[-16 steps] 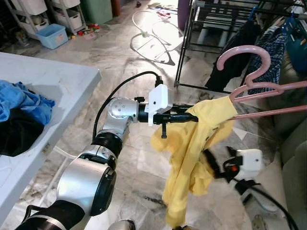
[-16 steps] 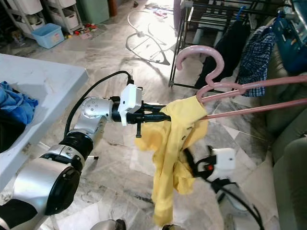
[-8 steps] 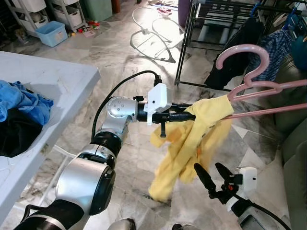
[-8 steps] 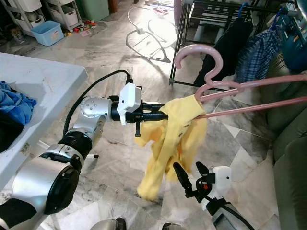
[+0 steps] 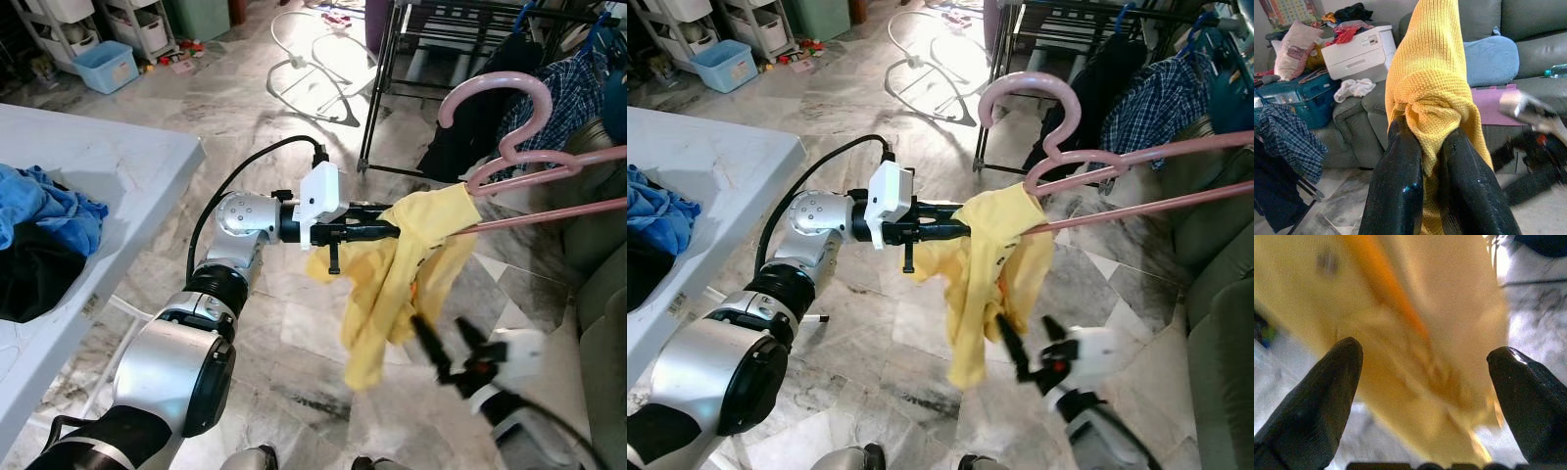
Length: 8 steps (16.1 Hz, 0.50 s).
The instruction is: Hang hanger
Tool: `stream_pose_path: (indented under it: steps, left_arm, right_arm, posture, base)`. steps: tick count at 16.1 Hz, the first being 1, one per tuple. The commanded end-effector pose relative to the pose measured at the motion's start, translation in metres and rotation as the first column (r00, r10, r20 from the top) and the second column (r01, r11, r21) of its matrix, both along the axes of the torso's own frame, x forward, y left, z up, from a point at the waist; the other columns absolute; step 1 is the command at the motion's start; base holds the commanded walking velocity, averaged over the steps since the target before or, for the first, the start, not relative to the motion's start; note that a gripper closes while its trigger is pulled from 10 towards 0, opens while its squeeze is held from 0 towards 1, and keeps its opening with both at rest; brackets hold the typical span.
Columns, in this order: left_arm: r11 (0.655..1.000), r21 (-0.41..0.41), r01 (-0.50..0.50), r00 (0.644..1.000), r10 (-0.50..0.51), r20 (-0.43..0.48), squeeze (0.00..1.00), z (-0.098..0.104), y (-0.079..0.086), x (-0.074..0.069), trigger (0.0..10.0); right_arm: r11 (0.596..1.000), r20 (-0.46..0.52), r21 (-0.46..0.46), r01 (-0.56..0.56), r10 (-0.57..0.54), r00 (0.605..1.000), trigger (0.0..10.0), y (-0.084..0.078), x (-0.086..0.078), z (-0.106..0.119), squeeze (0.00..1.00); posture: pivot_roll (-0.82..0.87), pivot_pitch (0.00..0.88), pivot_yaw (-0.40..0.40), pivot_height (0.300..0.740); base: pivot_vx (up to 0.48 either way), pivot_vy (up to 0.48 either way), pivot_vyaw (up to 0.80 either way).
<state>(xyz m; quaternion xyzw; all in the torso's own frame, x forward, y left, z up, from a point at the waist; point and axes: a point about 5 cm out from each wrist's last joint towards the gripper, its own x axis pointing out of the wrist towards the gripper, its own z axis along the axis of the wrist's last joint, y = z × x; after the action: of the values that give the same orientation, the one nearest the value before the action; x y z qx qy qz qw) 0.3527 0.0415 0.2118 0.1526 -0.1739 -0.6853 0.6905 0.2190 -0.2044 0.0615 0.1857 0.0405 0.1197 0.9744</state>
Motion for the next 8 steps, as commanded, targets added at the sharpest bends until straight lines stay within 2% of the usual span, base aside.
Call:
stream_pose_path:
  steps: [1, 3, 6, 8]
  left_arm:
    - [1.000, -0.012, -0.005, 0.999, 0.005, 0.031, 0.00, 0.009, 0.000, 0.002, 0.0]
    - [1.000, -0.015, -0.021, 1.000, 0.021, 0.007, 0.00, 0.004, 0.000, 0.002, 0.0]
    - [1.000, -0.028, 0.000, 1.000, 0.001, 0.004, 0.00, 0.003, -0.004, -0.001, 0.0]
    - [0.999, -0.041, 0.022, 1.000, -0.022, 0.013, 0.00, 0.006, -0.007, -0.002, 0.0]
  right_arm:
    - [0.993, 0.075, 0.106, 0.046, -0.054, 0.996, 10.0, -0.007, 0.001, 0.016, 0.00]
    - [0.983, 0.079, 0.168, 0.076, -0.090, 0.993, 10.0, -0.009, 0.001, 0.017, 0.00]
    - [0.991, -0.032, 0.102, 0.089, -0.087, 0.996, 10.0, -0.005, -0.001, -0.005, 0.00]
    - [0.991, -0.077, 0.113, 0.073, -0.065, 0.995, 10.0, -0.003, 0.000, -0.012, 0.00]
  posture:
    - [-0.01, 0.140, 0.005, 0.740]
    - [-0.02, 0.136, 0.007, 0.740]
    - [-0.02, 0.134, 0.000, 0.740]
    - [-0.02, 0.137, -0.007, 0.740]
  base:
    - [0.000, 0.000, 0.00]
    - [0.000, 0.000, 0.00]
    - [0.000, 0.000, 0.00]
    - [0.000, 0.000, 0.00]
